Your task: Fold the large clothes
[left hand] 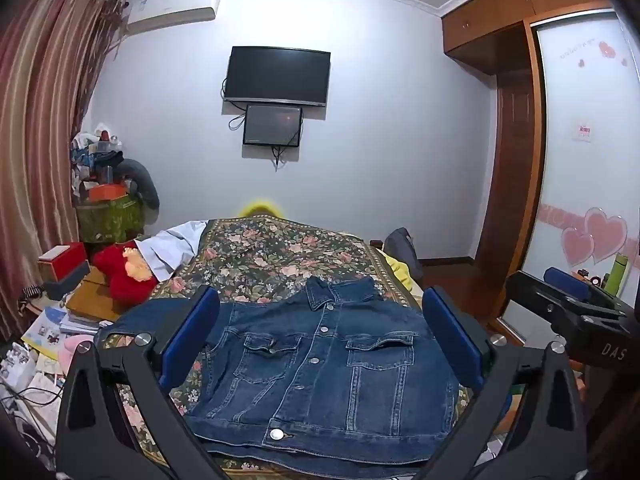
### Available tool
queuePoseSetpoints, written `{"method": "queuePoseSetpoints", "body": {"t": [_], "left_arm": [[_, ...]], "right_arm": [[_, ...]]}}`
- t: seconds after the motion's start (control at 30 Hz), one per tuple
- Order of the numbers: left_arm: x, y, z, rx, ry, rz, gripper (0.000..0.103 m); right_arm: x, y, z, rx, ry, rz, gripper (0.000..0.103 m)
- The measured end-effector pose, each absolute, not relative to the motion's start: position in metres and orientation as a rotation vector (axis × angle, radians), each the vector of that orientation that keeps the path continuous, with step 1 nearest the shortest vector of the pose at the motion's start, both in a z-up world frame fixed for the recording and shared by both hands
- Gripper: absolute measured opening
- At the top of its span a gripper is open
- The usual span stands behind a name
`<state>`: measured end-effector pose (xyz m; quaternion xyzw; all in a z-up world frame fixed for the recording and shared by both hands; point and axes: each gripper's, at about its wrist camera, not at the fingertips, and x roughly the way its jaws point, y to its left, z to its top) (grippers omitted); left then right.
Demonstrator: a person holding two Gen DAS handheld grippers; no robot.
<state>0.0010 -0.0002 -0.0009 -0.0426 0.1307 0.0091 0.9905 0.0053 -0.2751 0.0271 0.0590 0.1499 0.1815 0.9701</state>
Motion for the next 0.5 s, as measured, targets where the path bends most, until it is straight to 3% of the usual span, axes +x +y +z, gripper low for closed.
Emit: {"method": "queuePoseSetpoints", "body": {"t": [0.5], "left_arm": [[0.0077,0.0025,-0.0048,-0.101,0.277,0.009,0.102]], "right_arm": [[0.0056,-0.2754,0.0274,0.122,0.312,0.365,0.103]]}}
